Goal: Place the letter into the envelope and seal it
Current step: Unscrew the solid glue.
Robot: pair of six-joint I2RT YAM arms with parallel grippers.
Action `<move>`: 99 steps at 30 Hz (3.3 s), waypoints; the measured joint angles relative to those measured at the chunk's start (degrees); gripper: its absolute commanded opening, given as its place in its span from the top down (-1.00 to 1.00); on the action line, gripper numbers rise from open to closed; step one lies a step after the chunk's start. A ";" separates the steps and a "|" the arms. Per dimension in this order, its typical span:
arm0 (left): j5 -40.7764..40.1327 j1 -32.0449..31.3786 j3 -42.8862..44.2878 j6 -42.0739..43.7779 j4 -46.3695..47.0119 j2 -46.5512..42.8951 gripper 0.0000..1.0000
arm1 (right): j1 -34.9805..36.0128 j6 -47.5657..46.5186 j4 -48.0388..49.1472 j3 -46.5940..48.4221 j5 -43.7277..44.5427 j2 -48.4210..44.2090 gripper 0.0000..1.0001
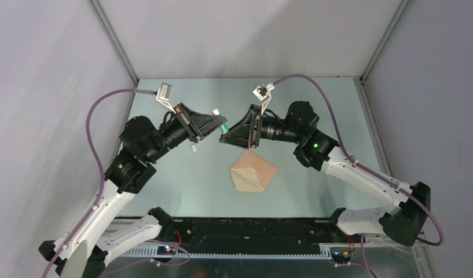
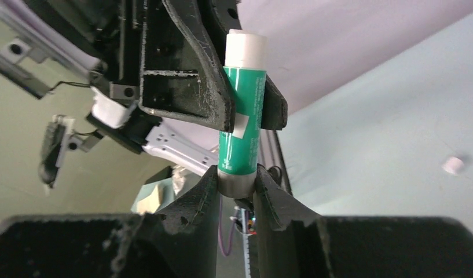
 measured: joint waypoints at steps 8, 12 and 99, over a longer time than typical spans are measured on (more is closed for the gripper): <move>7.17 0.04 -2.95 -1.31 13.09 -1.75 1.00 | -2.40 10.60 13.44 -1.27 -10.16 0.04 1.00; 10.14 0.04 -5.29 -2.60 19.82 -2.12 1.00 | -3.39 17.14 20.90 -2.32 -14.14 0.85 1.00; 0.46 -0.35 -1.73 3.98 2.82 0.48 1.00 | 20.46 -23.78 -34.73 16.94 54.88 2.64 -0.02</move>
